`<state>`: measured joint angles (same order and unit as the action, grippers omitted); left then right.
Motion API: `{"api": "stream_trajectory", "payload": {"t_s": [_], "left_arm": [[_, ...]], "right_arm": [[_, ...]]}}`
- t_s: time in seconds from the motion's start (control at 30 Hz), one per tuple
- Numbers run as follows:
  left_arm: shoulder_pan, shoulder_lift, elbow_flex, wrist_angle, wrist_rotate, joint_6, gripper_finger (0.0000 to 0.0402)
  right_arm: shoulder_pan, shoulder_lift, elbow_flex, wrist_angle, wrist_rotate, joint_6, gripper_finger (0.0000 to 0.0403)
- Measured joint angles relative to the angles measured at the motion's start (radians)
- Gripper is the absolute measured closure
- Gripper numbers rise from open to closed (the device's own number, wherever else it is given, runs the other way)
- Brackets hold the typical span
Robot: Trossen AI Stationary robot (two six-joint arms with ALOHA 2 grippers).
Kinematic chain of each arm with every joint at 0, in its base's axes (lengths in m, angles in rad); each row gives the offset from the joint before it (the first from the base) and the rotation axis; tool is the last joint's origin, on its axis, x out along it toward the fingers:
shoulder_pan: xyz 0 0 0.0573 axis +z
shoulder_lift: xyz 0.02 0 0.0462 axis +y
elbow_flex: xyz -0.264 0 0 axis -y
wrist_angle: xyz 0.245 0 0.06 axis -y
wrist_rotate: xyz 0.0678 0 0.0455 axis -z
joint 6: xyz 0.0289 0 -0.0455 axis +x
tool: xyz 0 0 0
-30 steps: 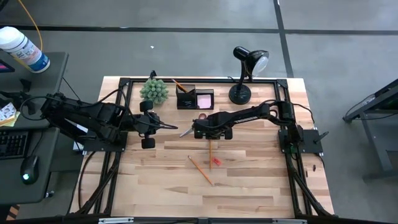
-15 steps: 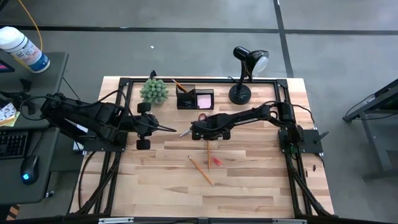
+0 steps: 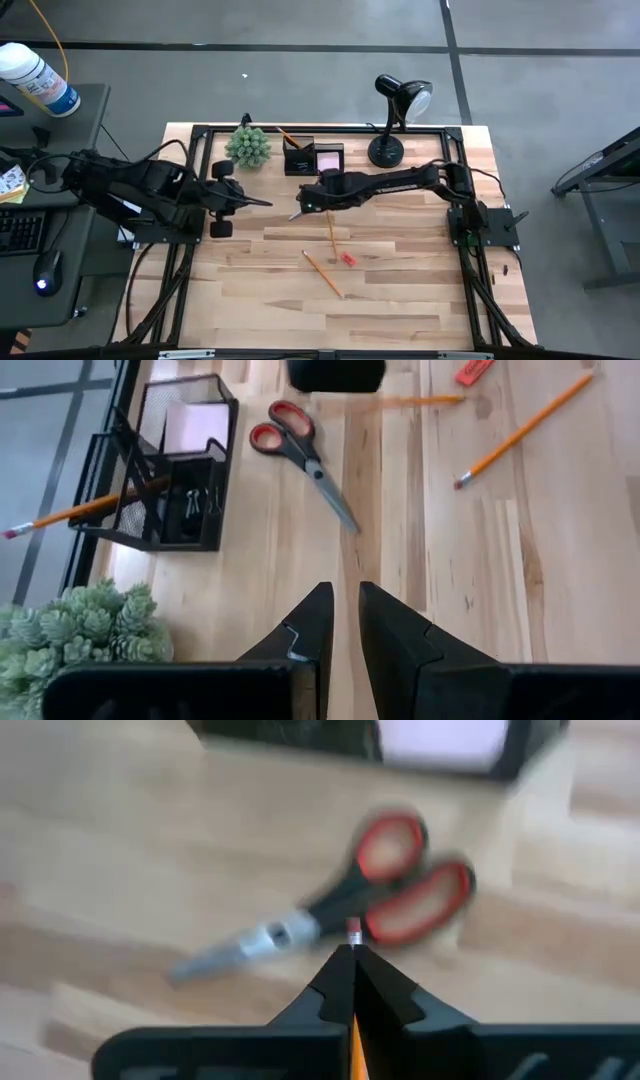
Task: Pick and place office supplies into organizer
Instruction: Put the top pencil into the black desk organizer
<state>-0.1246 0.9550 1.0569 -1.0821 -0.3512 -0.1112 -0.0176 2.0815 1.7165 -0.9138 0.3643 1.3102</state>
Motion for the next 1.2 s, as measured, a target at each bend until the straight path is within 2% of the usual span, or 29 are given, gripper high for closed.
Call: {"api": "stream_trajectory", "payload": {"t_s": [0.2, 0.37, 0.57, 0.7, 1.03, 1.2], "left_arm": [[0.000, -0.013, 0.000, 0.001, 0.003, 0.000, 0.0360], [0.000, -0.016, 0.000, 0.000, 0.004, 0.002, 0.0360], [0.000, -0.015, 0.000, 0.000, 0.004, 0.002, 0.0360], [0.000, -0.015, 0.000, 0.000, 0.001, 0.002, 0.0360], [0.000, -0.015, 0.000, 0.001, -0.015, 0.014, 0.0360], [0.000, -0.015, 0.000, 0.001, -0.016, 0.014, 0.0360]], "right_arm": [[-0.047, 0.000, 0.116, -0.003, 0.122, -0.128, 0.0401], [-0.103, -0.001, 0.203, -0.002, 0.147, -0.218, 0.0402], [-0.163, -0.001, 0.224, -0.009, -0.046, -0.273, 0.0401], [-0.156, 0.011, 0.224, -0.047, -0.120, -0.272, 0.0384], [-0.066, 0.136, 0.224, -0.011, -0.224, -0.175, 0.0271], [-0.040, 0.191, 0.224, -0.008, -0.260, -0.117, 0.0228]]}}
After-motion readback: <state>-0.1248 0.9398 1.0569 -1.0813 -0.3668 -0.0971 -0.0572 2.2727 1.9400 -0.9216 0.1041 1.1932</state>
